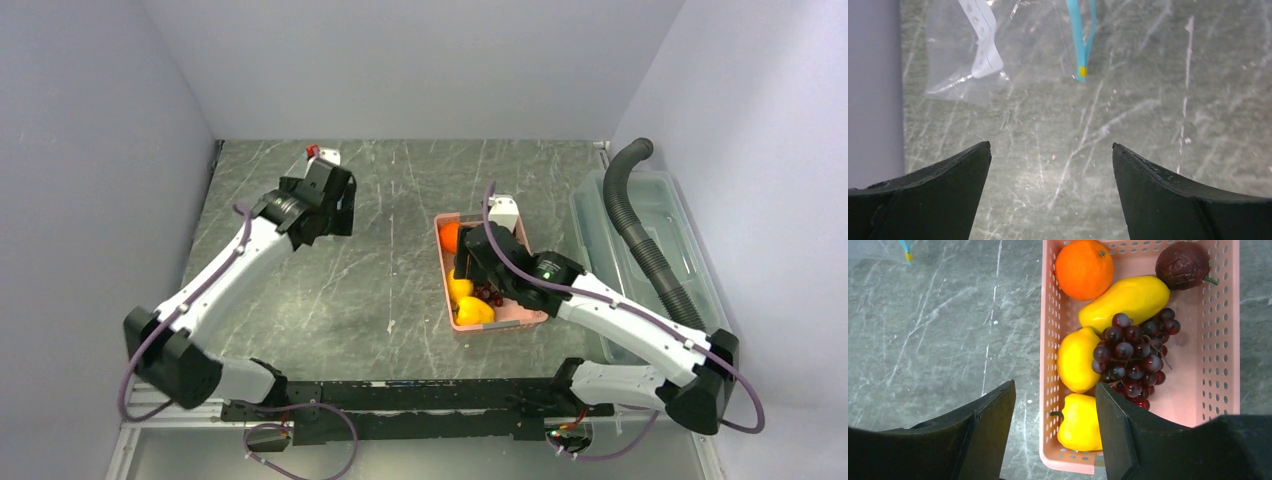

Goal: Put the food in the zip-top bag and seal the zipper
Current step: Pick up the zipper food storage bag at the center of the board.

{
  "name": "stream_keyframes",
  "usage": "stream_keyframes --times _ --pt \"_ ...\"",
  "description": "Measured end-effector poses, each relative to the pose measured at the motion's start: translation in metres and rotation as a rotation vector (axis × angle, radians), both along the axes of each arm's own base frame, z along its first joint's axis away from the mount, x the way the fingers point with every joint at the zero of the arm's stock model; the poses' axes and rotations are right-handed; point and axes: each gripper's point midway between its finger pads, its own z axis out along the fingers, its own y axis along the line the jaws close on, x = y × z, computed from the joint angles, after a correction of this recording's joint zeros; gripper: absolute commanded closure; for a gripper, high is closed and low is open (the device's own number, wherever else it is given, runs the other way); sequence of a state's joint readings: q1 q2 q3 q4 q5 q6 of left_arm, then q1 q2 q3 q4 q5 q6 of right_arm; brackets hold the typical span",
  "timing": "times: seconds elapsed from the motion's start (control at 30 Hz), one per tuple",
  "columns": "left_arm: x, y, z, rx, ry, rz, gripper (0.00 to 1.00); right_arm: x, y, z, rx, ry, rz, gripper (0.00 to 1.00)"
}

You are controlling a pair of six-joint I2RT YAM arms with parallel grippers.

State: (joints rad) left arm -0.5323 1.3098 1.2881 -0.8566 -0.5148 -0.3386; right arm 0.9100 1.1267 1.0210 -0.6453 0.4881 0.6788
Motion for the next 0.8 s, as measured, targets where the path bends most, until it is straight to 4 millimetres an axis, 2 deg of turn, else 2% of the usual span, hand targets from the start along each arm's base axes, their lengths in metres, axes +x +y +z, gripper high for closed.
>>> stream_keyframes --times 0.4,0.8 --pt "0.069 -0.004 -0.015 0.218 0.066 0.189 0.0 -0.018 -0.018 0.004 0.027 -0.013 0.016 0.35" --pt "0.131 -0.013 -0.061 0.394 0.132 0.251 0.02 -0.033 -0.028 0.013 0.074 -0.026 0.05 0.34"
